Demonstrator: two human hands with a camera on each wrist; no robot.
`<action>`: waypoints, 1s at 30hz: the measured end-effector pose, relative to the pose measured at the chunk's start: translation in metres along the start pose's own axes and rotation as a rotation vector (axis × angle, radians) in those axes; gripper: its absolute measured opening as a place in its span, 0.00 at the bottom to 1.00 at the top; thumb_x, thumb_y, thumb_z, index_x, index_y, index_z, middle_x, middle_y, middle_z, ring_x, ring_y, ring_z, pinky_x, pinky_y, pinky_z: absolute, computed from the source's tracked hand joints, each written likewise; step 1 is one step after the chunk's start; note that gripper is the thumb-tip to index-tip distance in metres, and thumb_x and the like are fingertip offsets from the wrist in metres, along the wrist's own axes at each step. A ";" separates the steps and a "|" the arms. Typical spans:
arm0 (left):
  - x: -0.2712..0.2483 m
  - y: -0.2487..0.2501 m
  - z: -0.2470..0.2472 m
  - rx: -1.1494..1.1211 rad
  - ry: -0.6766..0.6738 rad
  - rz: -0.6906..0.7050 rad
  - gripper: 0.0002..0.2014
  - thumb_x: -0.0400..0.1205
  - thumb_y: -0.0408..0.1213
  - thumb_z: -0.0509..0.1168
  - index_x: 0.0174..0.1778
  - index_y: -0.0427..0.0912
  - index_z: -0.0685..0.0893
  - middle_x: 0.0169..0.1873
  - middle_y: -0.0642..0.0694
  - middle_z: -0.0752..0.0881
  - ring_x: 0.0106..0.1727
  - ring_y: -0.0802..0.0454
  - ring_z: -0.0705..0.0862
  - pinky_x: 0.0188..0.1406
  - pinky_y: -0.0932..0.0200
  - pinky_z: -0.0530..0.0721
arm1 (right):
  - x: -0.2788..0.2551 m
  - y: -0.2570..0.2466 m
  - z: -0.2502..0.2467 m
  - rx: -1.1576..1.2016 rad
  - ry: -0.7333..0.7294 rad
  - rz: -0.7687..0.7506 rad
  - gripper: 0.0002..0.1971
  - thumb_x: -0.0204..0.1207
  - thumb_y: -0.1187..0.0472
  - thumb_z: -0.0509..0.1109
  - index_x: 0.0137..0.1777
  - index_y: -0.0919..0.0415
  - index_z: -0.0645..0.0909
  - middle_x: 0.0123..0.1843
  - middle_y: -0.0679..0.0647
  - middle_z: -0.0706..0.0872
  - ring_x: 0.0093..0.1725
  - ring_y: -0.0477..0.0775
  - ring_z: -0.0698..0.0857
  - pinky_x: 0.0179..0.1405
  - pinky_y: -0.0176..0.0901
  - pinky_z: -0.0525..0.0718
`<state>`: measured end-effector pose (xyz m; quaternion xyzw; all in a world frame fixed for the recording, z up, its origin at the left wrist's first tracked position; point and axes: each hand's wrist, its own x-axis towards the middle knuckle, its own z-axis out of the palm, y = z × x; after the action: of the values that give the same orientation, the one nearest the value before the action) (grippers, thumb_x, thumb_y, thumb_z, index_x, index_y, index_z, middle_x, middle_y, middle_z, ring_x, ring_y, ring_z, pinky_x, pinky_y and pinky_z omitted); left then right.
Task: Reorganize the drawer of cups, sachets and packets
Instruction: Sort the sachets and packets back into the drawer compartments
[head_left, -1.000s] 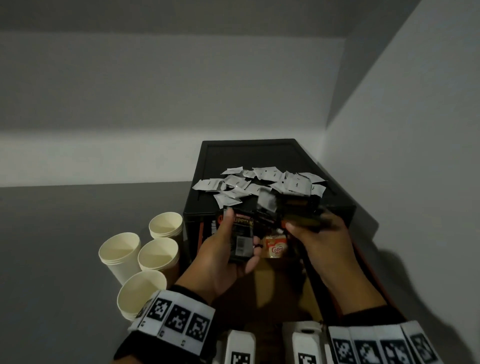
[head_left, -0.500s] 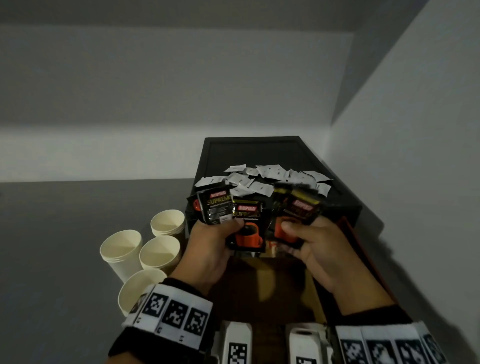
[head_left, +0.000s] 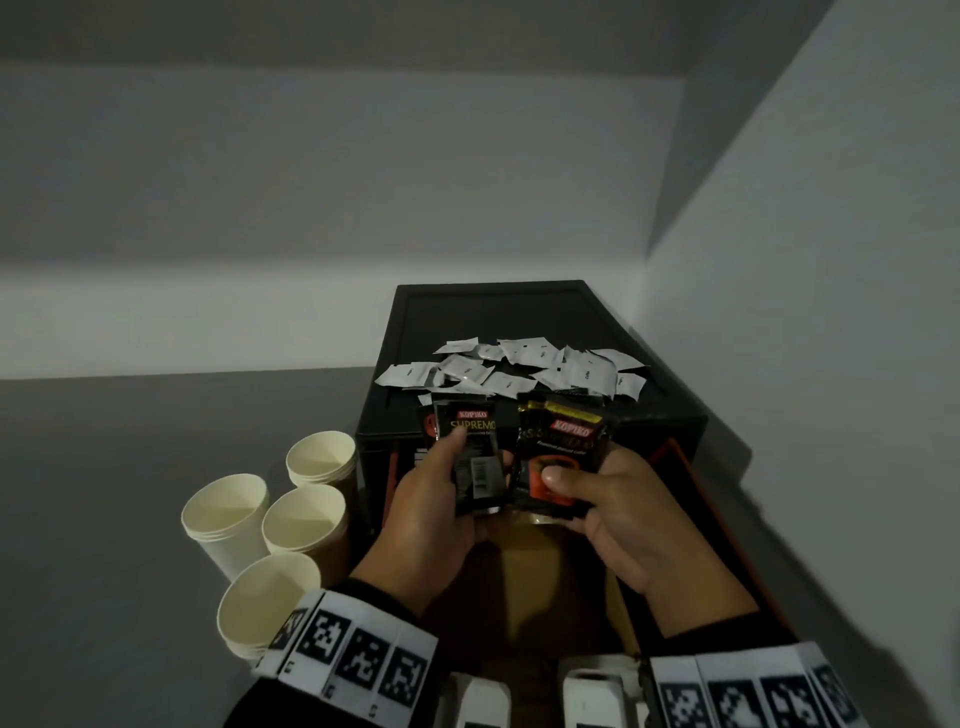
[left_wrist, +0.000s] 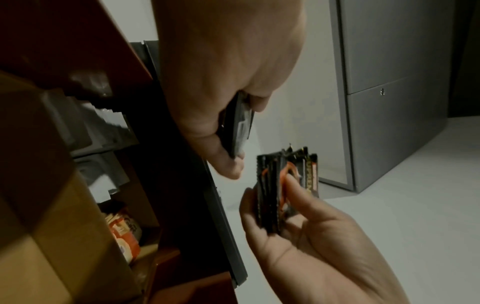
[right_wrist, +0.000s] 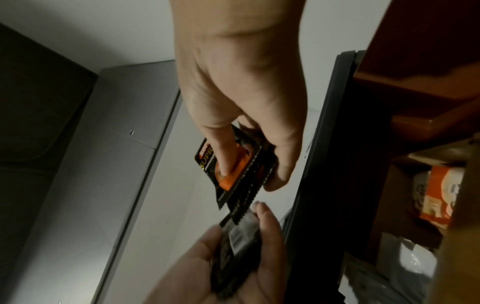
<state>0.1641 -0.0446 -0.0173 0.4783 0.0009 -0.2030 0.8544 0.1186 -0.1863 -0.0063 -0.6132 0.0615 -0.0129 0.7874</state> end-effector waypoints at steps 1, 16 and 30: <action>-0.001 -0.001 0.001 0.030 -0.011 0.003 0.16 0.86 0.45 0.54 0.55 0.38 0.81 0.42 0.38 0.89 0.40 0.43 0.88 0.34 0.51 0.85 | 0.000 0.002 0.002 -0.045 0.022 -0.002 0.13 0.74 0.76 0.66 0.50 0.57 0.82 0.46 0.54 0.90 0.52 0.58 0.87 0.50 0.53 0.84; -0.007 -0.018 0.014 0.205 -0.055 -0.119 0.21 0.86 0.53 0.51 0.58 0.44 0.83 0.50 0.42 0.89 0.51 0.50 0.88 0.42 0.57 0.84 | -0.002 0.021 0.015 -0.549 0.044 -0.101 0.28 0.78 0.60 0.66 0.73 0.44 0.57 0.57 0.45 0.80 0.52 0.42 0.81 0.40 0.28 0.76; -0.007 -0.008 -0.004 0.025 -0.069 -0.208 0.10 0.83 0.37 0.59 0.54 0.36 0.81 0.42 0.35 0.87 0.39 0.42 0.87 0.27 0.55 0.86 | 0.004 0.020 0.005 -0.153 0.056 -0.096 0.20 0.75 0.72 0.68 0.58 0.46 0.77 0.56 0.53 0.86 0.59 0.55 0.84 0.55 0.53 0.84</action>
<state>0.1554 -0.0421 -0.0246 0.4791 0.0188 -0.3069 0.8221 0.1218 -0.1772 -0.0246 -0.6732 0.0548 -0.0630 0.7348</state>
